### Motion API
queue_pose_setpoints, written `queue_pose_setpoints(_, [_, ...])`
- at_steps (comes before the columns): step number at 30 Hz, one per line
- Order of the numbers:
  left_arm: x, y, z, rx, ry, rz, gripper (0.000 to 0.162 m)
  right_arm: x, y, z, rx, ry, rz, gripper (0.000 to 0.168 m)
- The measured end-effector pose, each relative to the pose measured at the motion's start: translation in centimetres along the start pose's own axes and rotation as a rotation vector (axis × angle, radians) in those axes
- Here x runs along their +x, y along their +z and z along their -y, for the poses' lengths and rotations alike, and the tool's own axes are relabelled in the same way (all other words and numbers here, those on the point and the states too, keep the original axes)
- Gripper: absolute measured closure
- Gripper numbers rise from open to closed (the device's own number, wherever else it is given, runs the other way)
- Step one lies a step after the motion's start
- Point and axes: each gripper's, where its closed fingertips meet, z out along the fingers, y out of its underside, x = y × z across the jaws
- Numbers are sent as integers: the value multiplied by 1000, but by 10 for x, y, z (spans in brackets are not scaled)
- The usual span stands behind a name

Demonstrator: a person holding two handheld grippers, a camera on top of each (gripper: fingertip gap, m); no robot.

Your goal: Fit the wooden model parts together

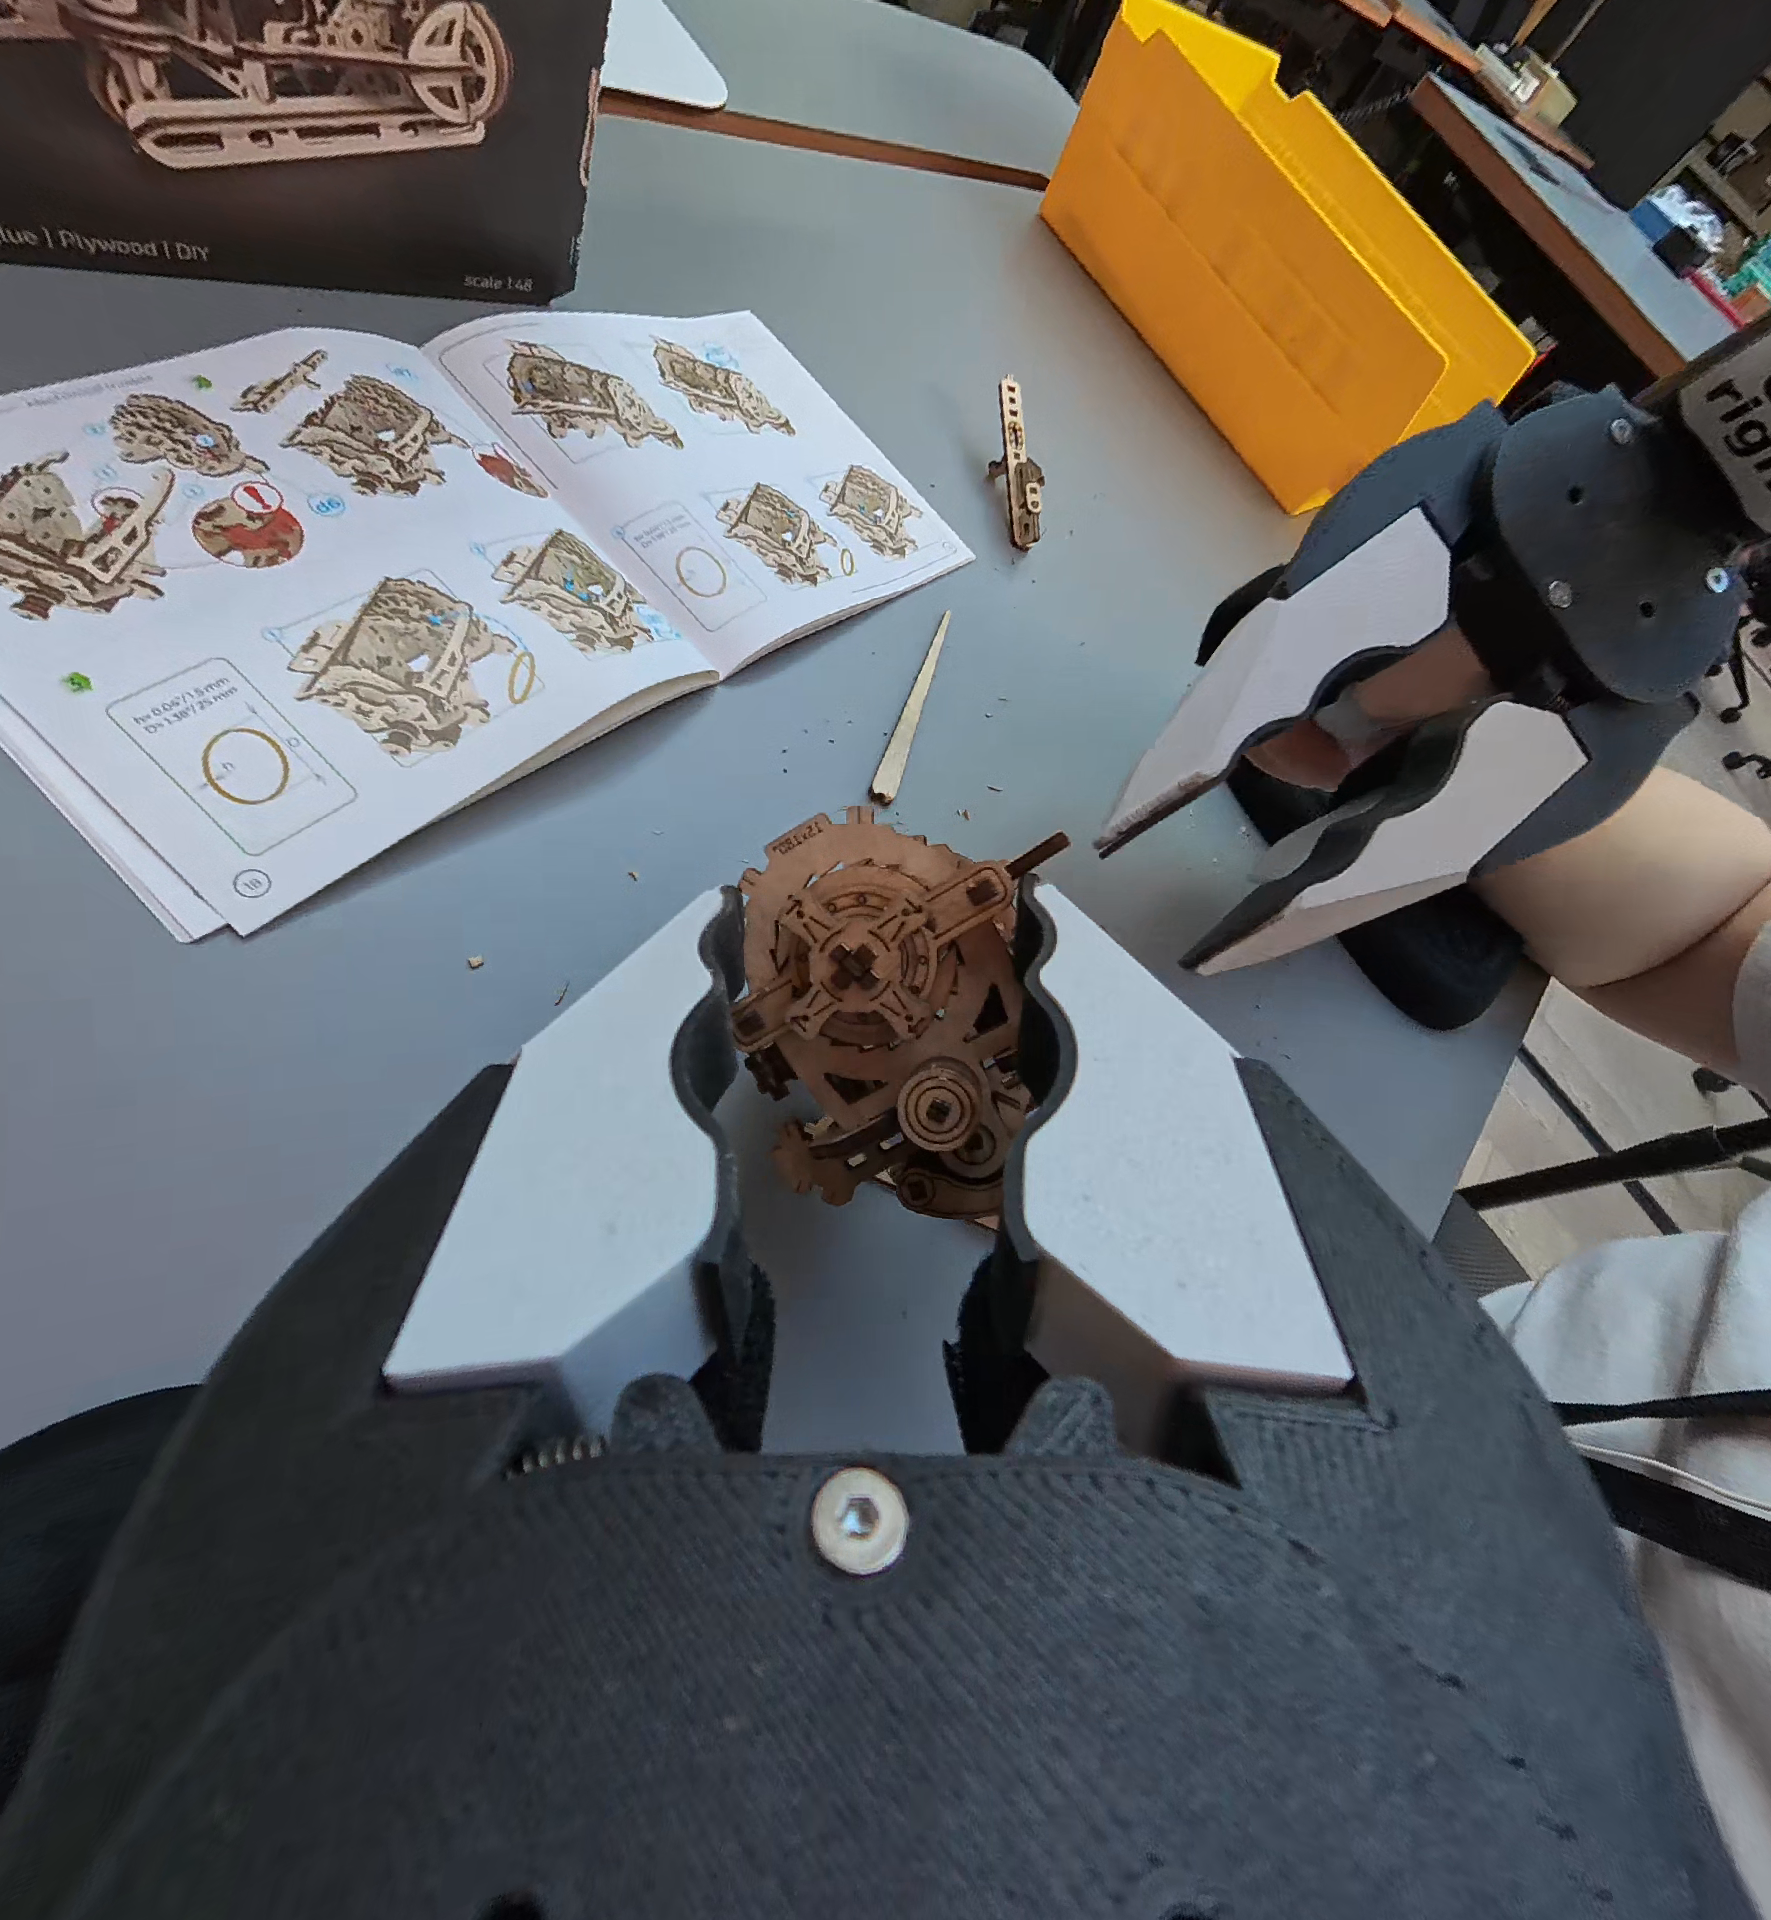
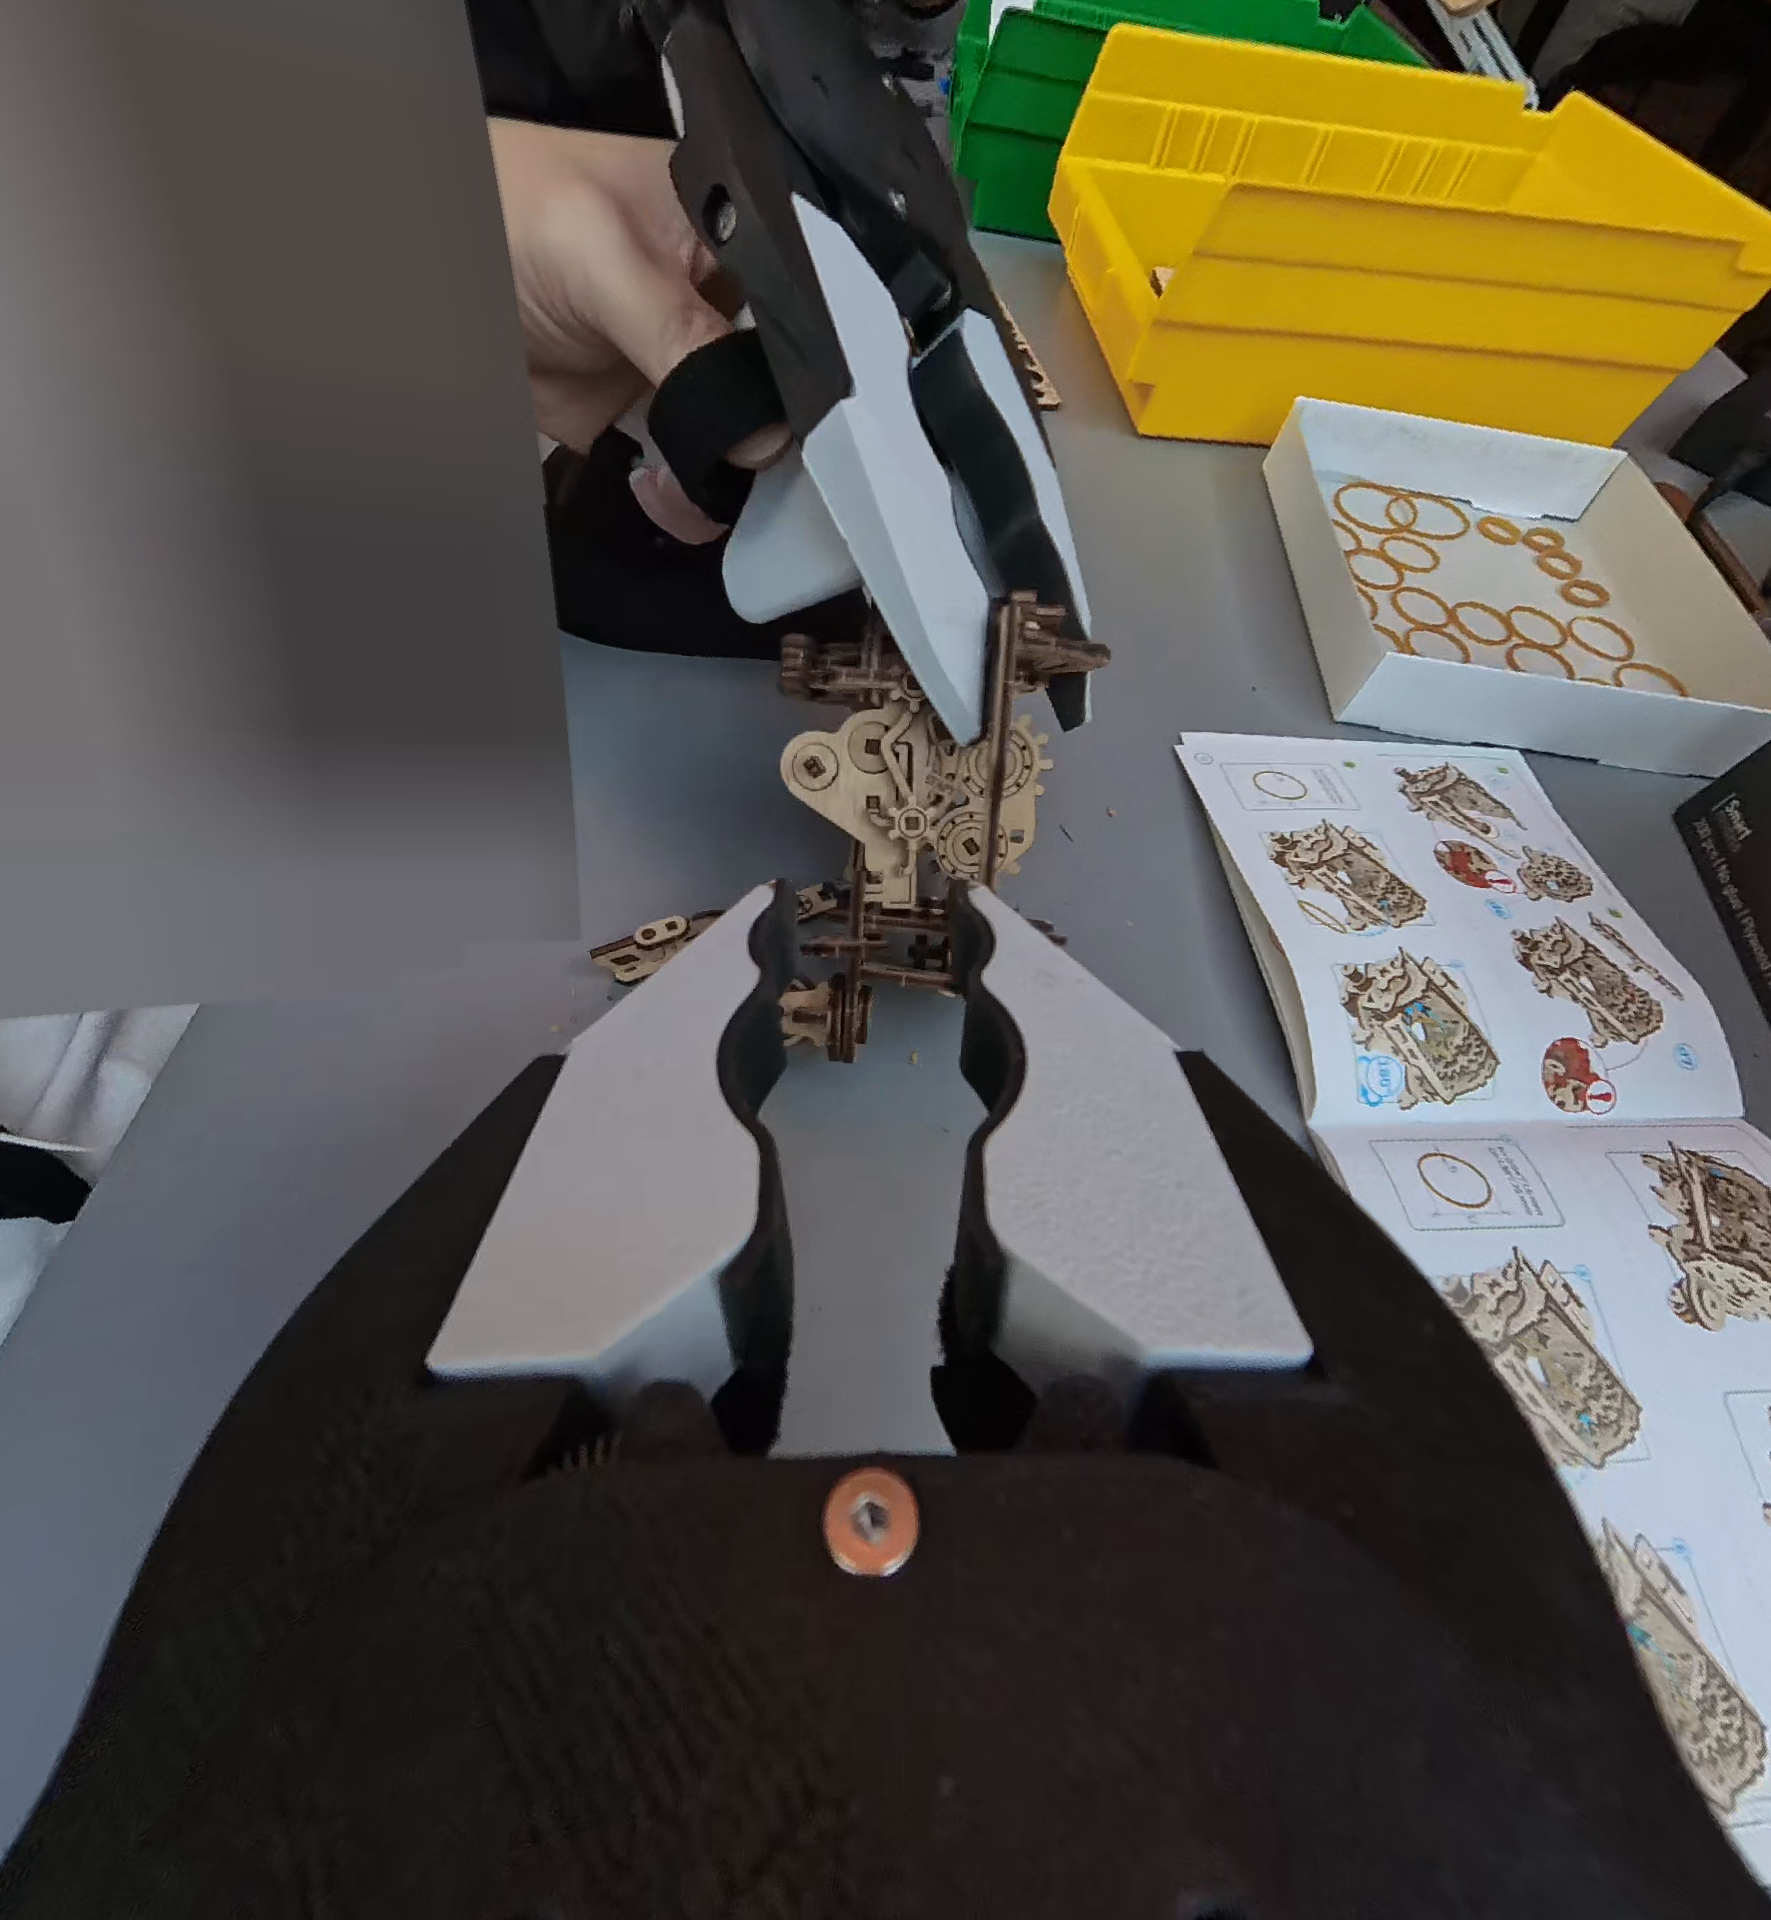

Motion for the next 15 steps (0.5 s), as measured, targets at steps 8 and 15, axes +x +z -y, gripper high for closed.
queue_pose_setpoints(8, [2,10,3,-82,12,65,111,5,17,-15,-151,-65,-49,143])
queue_pose_setpoints(15, [-1,18,5,-150,7,114,112,9,21,-27,-227,-120,-89,145])
